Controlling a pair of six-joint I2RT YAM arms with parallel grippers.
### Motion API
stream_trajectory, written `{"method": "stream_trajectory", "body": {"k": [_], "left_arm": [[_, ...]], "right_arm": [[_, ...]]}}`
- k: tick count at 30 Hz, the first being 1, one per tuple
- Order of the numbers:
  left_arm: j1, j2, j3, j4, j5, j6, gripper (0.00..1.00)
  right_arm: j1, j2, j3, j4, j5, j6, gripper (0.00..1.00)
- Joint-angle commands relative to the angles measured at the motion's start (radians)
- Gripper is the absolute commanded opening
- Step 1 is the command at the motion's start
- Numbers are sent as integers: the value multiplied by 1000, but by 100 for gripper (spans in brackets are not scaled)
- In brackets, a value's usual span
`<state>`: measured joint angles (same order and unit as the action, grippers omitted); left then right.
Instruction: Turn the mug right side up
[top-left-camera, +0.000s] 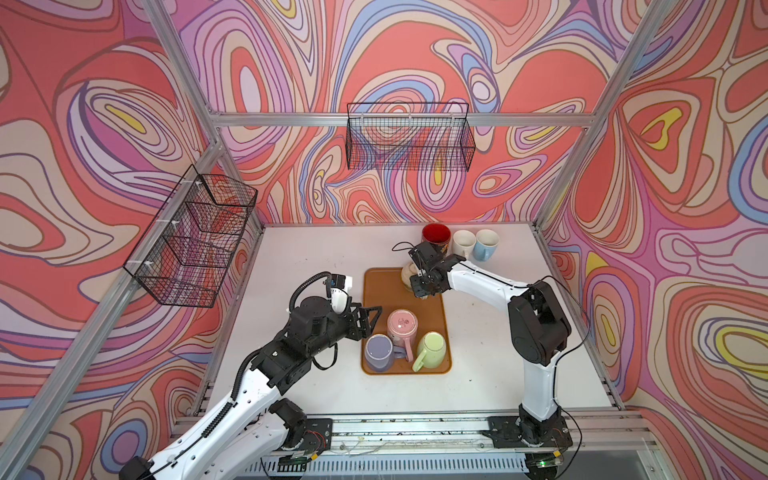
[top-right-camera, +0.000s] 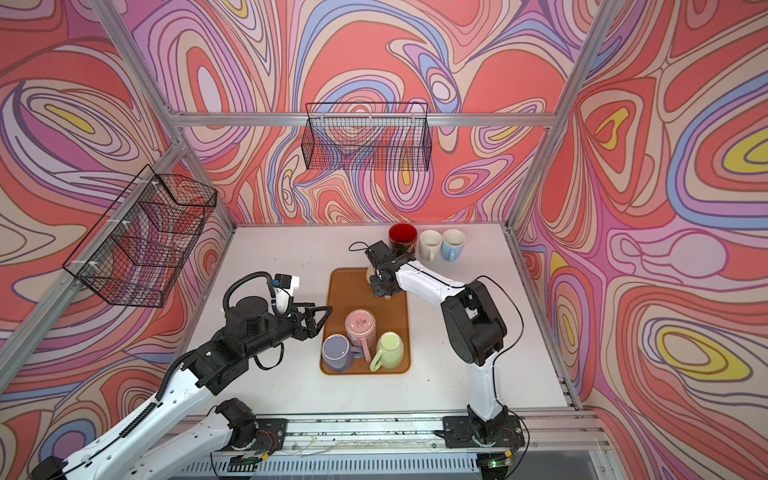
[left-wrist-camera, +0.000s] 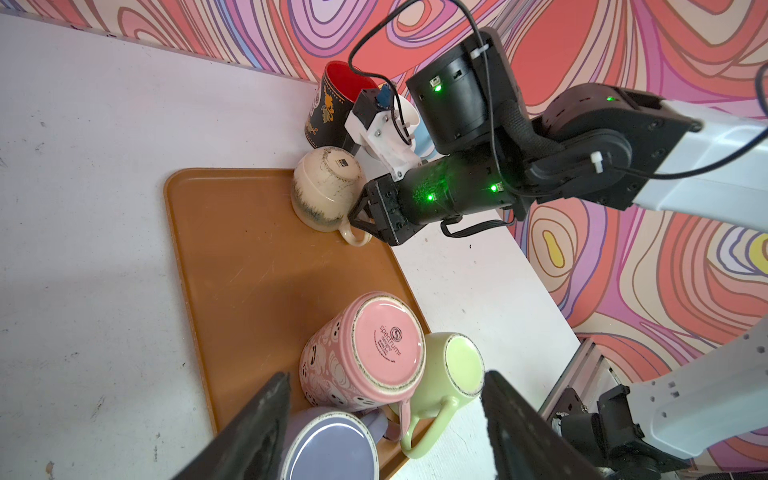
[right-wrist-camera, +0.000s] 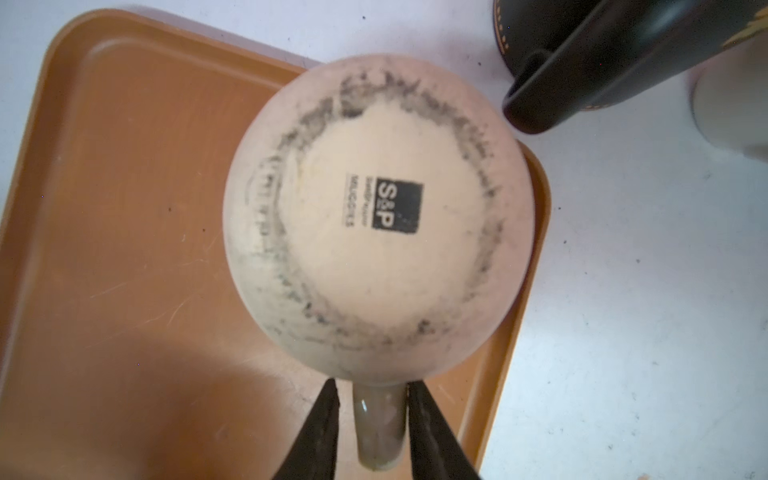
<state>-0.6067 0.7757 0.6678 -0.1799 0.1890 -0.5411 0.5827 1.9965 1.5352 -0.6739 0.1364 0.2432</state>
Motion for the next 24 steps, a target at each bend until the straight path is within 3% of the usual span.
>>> {"method": "stream_trajectory", "body": {"k": [1, 8, 13, 17, 24], "left_arm": [[4, 4, 13, 3, -8, 21, 75], [3, 7, 10, 5, -2, 18, 75], [4, 3, 9, 2, -8, 20, 75], [4, 4, 7, 1, -11, 21, 75], [4, 26, -7, 24, -14, 16, 75]], "right_arm": [[-9, 36, 25, -45, -10, -9, 30], [-15, 59, 46, -48, -14, -4, 23], [-17, 70, 55, -47, -17, -2, 14], [-17, 70, 57, -46, -23, -2, 0], [-42, 8, 10, 20, -94, 22, 0]]}}
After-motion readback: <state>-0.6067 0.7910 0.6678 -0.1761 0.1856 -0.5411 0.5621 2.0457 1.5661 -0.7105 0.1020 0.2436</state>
